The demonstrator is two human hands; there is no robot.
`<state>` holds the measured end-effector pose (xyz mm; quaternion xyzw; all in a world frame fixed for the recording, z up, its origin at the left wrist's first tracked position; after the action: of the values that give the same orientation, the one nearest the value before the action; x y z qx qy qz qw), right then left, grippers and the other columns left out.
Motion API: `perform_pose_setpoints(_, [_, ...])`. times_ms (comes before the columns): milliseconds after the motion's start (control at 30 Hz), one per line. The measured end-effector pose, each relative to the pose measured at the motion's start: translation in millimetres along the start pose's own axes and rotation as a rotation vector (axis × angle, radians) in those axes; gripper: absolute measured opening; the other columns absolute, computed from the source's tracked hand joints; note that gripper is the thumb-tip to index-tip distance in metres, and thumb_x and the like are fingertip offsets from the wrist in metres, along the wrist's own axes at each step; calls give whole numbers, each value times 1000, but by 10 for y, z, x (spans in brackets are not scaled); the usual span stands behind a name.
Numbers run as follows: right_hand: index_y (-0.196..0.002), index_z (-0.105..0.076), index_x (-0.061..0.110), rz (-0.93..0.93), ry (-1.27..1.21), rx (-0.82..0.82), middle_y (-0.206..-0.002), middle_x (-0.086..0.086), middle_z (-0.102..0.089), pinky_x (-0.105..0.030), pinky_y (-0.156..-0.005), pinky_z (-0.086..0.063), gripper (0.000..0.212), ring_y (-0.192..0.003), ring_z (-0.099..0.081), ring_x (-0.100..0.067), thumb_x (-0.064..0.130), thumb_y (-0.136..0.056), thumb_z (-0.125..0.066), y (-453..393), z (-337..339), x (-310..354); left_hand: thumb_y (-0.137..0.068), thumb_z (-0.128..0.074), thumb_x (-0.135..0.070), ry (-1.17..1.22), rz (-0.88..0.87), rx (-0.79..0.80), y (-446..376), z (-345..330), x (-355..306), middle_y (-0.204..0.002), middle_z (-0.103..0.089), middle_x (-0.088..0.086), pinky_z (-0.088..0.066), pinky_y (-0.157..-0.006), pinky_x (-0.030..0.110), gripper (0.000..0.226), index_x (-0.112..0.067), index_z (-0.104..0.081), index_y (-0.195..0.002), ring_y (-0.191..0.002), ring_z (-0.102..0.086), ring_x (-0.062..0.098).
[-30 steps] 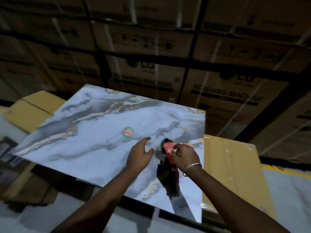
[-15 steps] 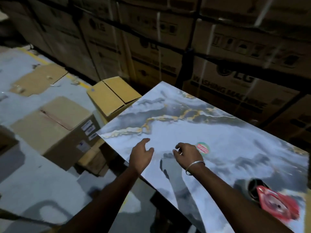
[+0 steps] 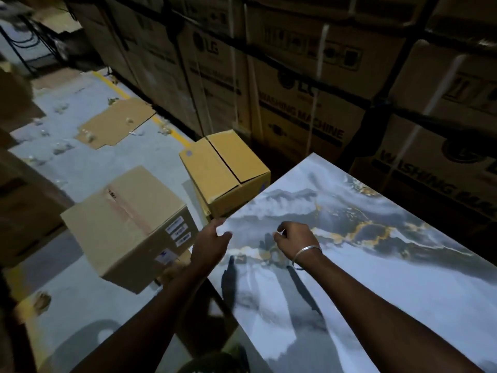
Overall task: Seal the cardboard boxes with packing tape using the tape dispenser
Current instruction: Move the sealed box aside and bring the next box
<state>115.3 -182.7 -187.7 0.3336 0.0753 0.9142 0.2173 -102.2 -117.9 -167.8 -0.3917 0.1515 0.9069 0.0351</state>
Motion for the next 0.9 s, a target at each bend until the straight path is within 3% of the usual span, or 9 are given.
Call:
perform_pose_setpoints(133, [-116, -71, 13, 11, 1, 2, -103, -9, -73, -35, -81, -54, 34, -100, -67, -29, 38, -94, -63, -692, 48, 250, -86, -60, -32, 37, 14, -21, -665, 132, -126, -111, -68, -2, -53, -84, 37, 29, -26, -66, -113, -96, -64, 20])
perform_pose_setpoints(200, [-116, -71, 13, 5, 1, -3, -103, -9, -73, -36, -82, -54, 34, -101, -67, -29, 38, -94, -64, -1082, 54, 365, -92, -57, -32, 45, 23, -21, -1071, 168, -155, -106, -67, -7, -49, -80, 34, 17, -29, -65, -106, -94, -63, 18])
perform_pose_setpoints(267, [-110, -72, 14, -13, 6, -10, -99, -9, -73, -37, -80, -55, 28, -96, -66, -30, 36, -94, -64, -1516, 38, 473, -97, -58, -24, 25, 42, 5, -1538, 179, -126, -110, -62, -8, -40, -80, 25, 23, -23, -64, -119, -96, -58, 13])
perform_pose_setpoints(367, [-104, -72, 16, -49, 13, -13, -91, -10, -71, -38, -74, -56, 26, -87, -66, -30, 38, -92, -65, -2258, -59, 598, -94, -60, -24, -1, 61, 73, -2336, 136, -10, -131, -63, 0, -39, -83, 24, 44, -18, -56, -138, -104, -62, 16])
perform_pose_setpoints(567, [-100, -74, 14, -131, 64, 43, -96, -13, -72, -32, -72, -50, 23, -93, -67, -33, 32, -90, -64, -3805, -453, 659, -95, -60, -22, 25, 195, 106, -3882, -56, 455, -147, -52, 7, -37, -89, 27, 51, -12, -50, -144, -121, -55, 25])
perform_pose_setpoints(633, [-111, -73, 13, -149, 76, 61, -107, -14, -72, -34, -80, -52, 30, -101, -67, -33, 34, -91, -67, -4305, -634, 616, -94, -60, -20, 43, 260, 74, -4294, -140, 638, -144, -53, 10, -36, -83, 26, 55, -10, -46, -146, -112, -58, 24])
perform_pose_setpoints(700, [-120, -70, 12, -196, 84, 78, -115, -14, -71, -37, -88, -53, 40, -108, -65, -34, 38, -91, -69, -4763, -821, 518, -93, -61, -22, 95, 357, 63, -4623, -252, 848, -129, -57, 12, -37, -71, 29, 61, -6, -40, -149, -84, -55, 15])
perform_pose_setpoints(800, [-130, -64, 11, -277, 85, 55, -124, -15, -67, -41, -95, -53, 53, -115, -62, -36, 44, -89, -71, -5328, -1083, 312, -65, -70, -40, 240, 582, 23, -5065, -420, 1165, -114, -61, 12, -55, -76, 39, 79, -1, -49, -132, -83, -59, 26])
perform_pose_setpoints(900, [-135, -58, 9, -299, 156, 83, -130, -17, -63, -45, -97, -53, 65, -119, -60, -38, 52, -87, -70, -5700, -1354, 130, -43, -72, -41, 283, 702, -13, -5417, -637, 1564, -109, -62, 15, -58, -81, 52, 85, -3, -53, -116, -91, -65, 38])
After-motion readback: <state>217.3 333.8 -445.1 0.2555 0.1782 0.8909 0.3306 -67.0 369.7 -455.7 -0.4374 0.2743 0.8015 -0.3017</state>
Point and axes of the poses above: each hand's wrist, its own y-axis away from the middle knuckle, its own z-axis out of the back of the hand, x = y × z, the point moved 1 cm from there along -y, towards the middle knuckle
